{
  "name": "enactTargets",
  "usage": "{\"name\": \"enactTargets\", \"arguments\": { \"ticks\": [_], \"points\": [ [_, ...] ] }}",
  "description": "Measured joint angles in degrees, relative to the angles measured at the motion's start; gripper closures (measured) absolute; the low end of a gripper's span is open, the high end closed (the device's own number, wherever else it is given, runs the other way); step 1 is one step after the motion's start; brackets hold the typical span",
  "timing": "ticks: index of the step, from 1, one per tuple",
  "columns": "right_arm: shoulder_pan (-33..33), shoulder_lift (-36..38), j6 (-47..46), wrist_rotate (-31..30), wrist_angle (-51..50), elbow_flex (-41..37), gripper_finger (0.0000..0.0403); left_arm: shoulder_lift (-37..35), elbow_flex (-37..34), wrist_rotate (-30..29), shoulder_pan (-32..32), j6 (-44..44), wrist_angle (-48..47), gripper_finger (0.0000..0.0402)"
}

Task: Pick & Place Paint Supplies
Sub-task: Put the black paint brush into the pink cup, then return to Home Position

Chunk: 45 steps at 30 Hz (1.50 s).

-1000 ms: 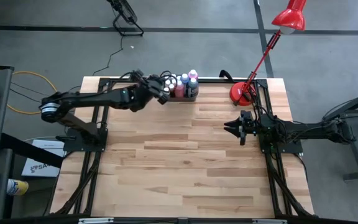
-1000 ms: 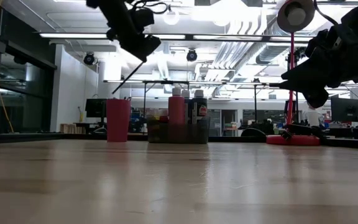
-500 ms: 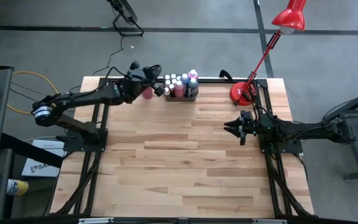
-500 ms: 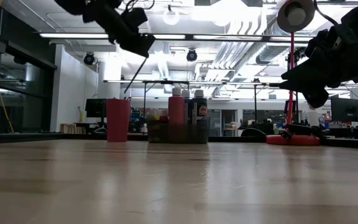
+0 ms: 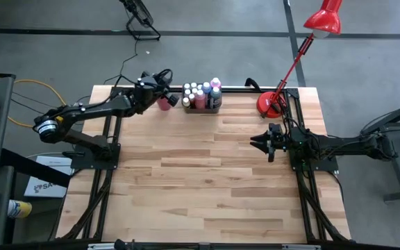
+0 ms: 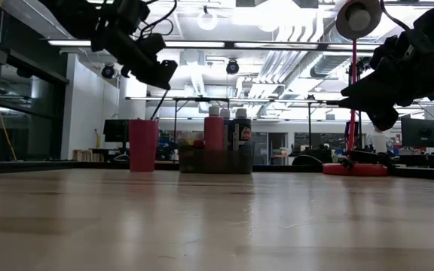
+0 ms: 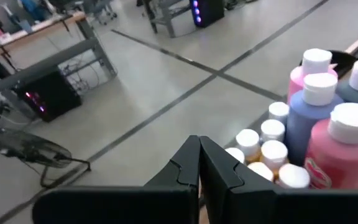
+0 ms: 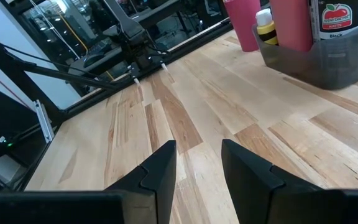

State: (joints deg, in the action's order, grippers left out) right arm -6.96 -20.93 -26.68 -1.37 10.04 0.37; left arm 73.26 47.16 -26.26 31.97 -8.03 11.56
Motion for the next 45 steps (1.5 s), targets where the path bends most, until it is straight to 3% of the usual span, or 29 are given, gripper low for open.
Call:
{"name": "enactTargets", "arguments": {
  "ticks": [9,19,23,33,38,41,45],
  "points": [
    [0.0,0.0,0.0,0.0,0.0,0.0,0.028,-3.7,-0.9,-1.0,1.2,0.5,-4.9,0.0371],
    [0.0,0.0,0.0,0.0,0.0,0.0,0.028,-7.0,-0.9,1.4,1.3,1.0,-11.5,0.0259],
    [0.0,0.0,0.0,0.0,0.0,0.0,0.028,-9.2,-0.9,2.1,-1.8,1.4,-15.0,0.0238],
    [0.0,0.0,0.0,0.0,0.0,0.0,0.028,-12.1,-0.9,7.9,-17.8,-1.3,-17.7,0.0236],
    [0.0,0.0,0.0,0.0,0.0,0.0,0.028,-12.0,-4.9,9.8,-27.4,-3.8,-11.7,0.0241],
    [0.0,0.0,0.0,0.0,0.0,0.0,0.028,-12.1,-8.7,11.3,-32.3,-2.1,-5.0,0.0264],
    [0.0,0.0,0.0,0.0,0.0,0.0,0.028,-12.1,-12.6,11.3,-37.9,0.4,-0.7,0.0325]
  ]
}}
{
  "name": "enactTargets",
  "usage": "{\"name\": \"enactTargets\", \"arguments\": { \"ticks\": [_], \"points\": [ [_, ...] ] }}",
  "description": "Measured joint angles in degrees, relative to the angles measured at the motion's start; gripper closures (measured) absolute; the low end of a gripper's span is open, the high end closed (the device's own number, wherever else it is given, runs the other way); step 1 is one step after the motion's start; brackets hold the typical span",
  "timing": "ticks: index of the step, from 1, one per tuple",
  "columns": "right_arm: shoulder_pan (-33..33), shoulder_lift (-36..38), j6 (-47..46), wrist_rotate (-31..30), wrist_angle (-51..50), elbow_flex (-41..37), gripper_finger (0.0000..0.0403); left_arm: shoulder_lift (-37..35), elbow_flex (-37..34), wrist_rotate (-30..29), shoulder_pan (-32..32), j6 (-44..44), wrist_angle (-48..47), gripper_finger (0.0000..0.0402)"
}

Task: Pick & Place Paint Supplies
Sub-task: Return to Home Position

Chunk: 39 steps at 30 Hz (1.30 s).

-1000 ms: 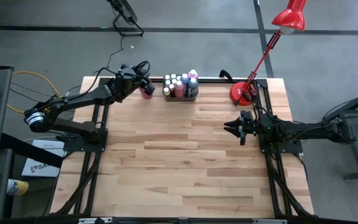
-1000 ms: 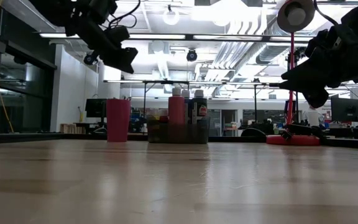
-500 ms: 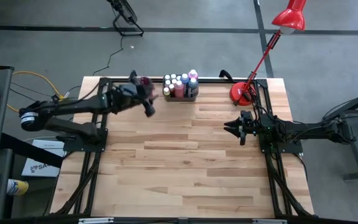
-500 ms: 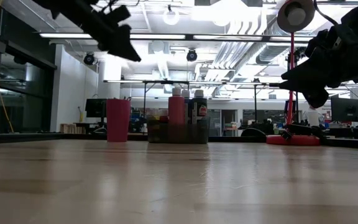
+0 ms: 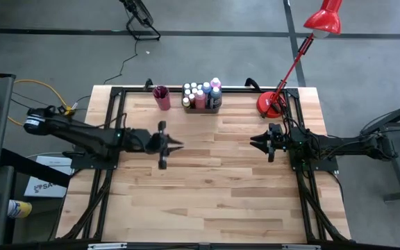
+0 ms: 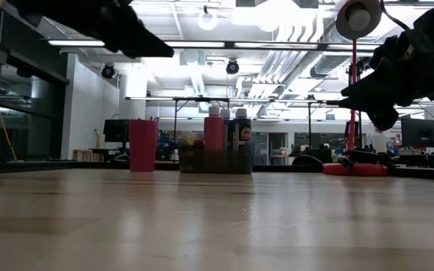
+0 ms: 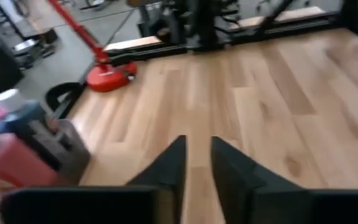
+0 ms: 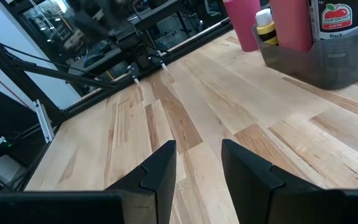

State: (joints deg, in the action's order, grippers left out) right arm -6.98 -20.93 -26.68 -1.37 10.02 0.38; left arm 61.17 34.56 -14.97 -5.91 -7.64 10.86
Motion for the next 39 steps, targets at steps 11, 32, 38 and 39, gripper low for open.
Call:
{"name": "enactTargets", "arguments": {
  "ticks": [11,32,38,39],
  "points": [
    [0.0,0.0,0.0,0.0,0.0,0.0,0.028,-3.1,-13.3,-1.0,-4.1,-2.7,17.0,0.04],
    [0.0,0.0,0.0,0.0,0.0,0.0,0.028,-43.7,-29.6,7.1,-3.9,-20.2,1.9,0.0401],
    [0.0,0.0,0.0,0.0,0.0,0.0,0.028,-55.0,-29.6,7.1,-3.9,-25.4,-10.1,0.0401],
    [0.0,0.0,0.0,0.0,0.0,0.0,0.028,-56.9,-29.6,7.1,-3.9,-26.4,-11.9,0.0401]
  ]
}}
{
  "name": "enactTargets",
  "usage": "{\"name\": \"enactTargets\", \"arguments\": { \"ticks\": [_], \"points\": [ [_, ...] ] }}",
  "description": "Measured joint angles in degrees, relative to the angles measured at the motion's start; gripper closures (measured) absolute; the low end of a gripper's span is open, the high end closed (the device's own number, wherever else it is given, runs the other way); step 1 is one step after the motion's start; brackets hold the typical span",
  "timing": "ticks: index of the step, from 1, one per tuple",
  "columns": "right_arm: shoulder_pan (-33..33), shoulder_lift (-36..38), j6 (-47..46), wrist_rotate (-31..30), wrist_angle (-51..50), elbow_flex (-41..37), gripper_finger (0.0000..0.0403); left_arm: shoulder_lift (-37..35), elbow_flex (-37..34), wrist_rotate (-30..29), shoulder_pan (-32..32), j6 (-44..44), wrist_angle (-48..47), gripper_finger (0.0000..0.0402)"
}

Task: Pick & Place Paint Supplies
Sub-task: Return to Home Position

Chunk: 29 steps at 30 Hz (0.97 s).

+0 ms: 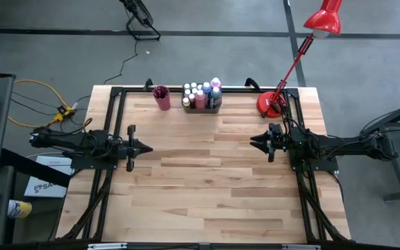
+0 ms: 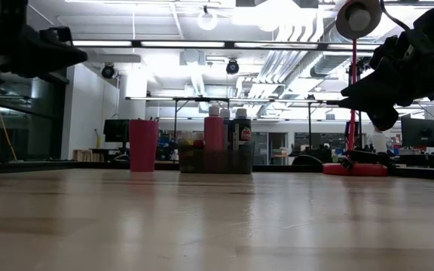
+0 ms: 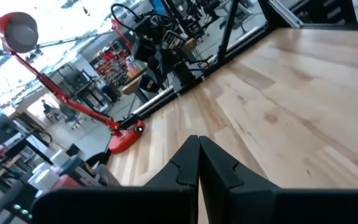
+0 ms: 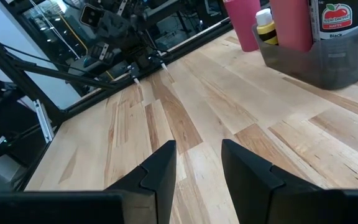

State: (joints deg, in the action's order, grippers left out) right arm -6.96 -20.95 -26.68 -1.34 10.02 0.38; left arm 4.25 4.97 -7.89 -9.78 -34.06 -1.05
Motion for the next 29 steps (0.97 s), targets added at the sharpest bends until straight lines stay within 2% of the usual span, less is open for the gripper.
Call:
{"name": "enactTargets", "arguments": {
  "ticks": [3,5,9,16,29],
  "points": [
    [0.0,0.0,0.0,0.0,0.0,0.0,0.028,-4.3,0.0,0.0,0.0,-1.2,-5.5,0.0402],
    [0.0,0.0,0.0,0.0,0.0,0.0,0.028,-3.9,0.1,-0.7,0.0,-1.8,-7.3,0.0401],
    [0.0,0.0,0.0,0.0,-0.2,0.0,0.028,-2.2,0.3,-6.1,0.0,-2.0,-8.8,0.0401],
    [0.0,0.0,0.0,0.0,-0.1,0.0,0.028,0.0,0.3,-6.1,0.0,-1.9,-9.0,0.0399],
    [0.0,0.0,0.0,0.0,-0.2,0.0,0.028,-0.1,0.2,-6.1,0.0,-1.9,-9.0,0.0398]
  ]
}}
